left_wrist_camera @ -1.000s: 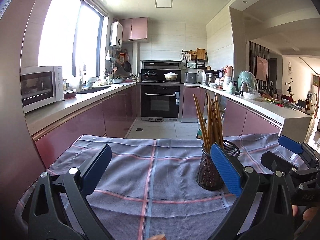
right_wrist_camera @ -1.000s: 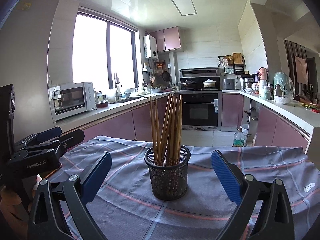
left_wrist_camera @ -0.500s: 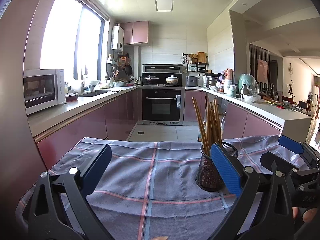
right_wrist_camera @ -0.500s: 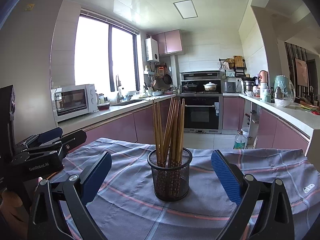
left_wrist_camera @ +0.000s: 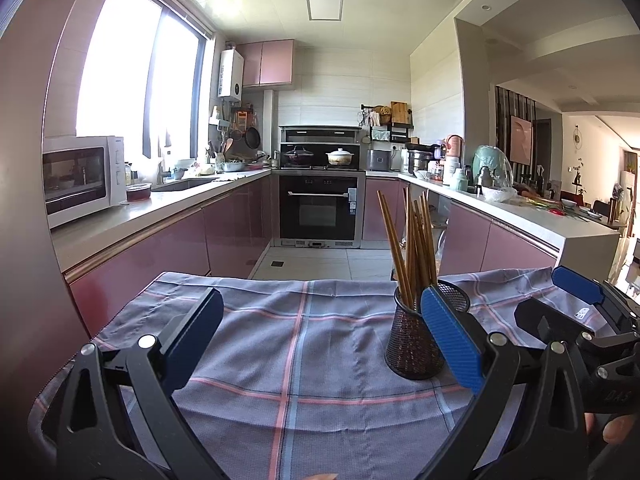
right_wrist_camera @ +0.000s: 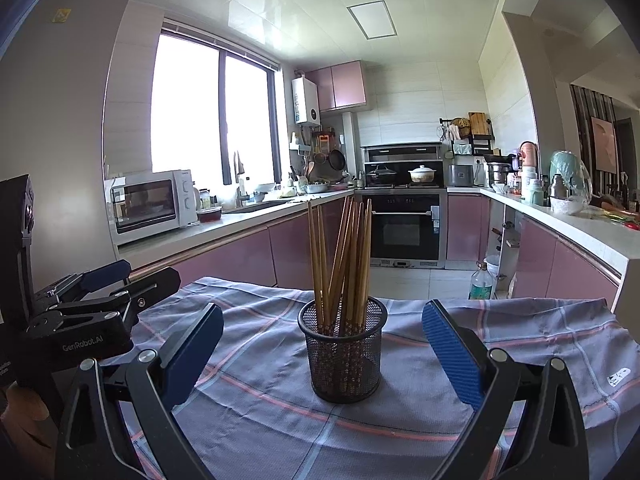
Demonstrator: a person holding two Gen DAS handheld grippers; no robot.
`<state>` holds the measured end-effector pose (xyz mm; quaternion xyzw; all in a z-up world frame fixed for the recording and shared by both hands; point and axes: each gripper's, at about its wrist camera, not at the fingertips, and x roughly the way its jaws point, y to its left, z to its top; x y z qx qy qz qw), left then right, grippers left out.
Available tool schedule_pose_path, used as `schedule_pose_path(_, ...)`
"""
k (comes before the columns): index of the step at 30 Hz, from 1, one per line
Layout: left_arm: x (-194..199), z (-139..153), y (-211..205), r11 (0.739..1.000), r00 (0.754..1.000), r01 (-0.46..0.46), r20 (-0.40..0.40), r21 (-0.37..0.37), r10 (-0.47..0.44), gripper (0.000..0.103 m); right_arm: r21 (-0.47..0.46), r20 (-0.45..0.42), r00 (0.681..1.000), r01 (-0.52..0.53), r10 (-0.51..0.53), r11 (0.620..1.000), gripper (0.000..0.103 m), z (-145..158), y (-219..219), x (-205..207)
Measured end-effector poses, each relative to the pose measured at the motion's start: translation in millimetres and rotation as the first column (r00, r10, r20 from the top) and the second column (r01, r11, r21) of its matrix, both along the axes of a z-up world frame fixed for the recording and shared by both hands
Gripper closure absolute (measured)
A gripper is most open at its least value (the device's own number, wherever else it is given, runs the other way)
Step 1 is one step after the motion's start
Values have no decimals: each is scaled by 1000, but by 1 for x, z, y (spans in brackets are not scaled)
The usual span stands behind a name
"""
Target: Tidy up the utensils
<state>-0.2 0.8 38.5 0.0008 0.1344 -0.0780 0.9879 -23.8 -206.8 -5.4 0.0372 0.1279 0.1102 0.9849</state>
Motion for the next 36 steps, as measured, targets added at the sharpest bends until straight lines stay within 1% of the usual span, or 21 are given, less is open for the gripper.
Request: schedule_pose_path(36, -2, -1, -3, 1000, 1000, 6, -2, 0, -6, 6, 1, 0, 1000, 3, -3, 1000, 7, -1, 0, 1)
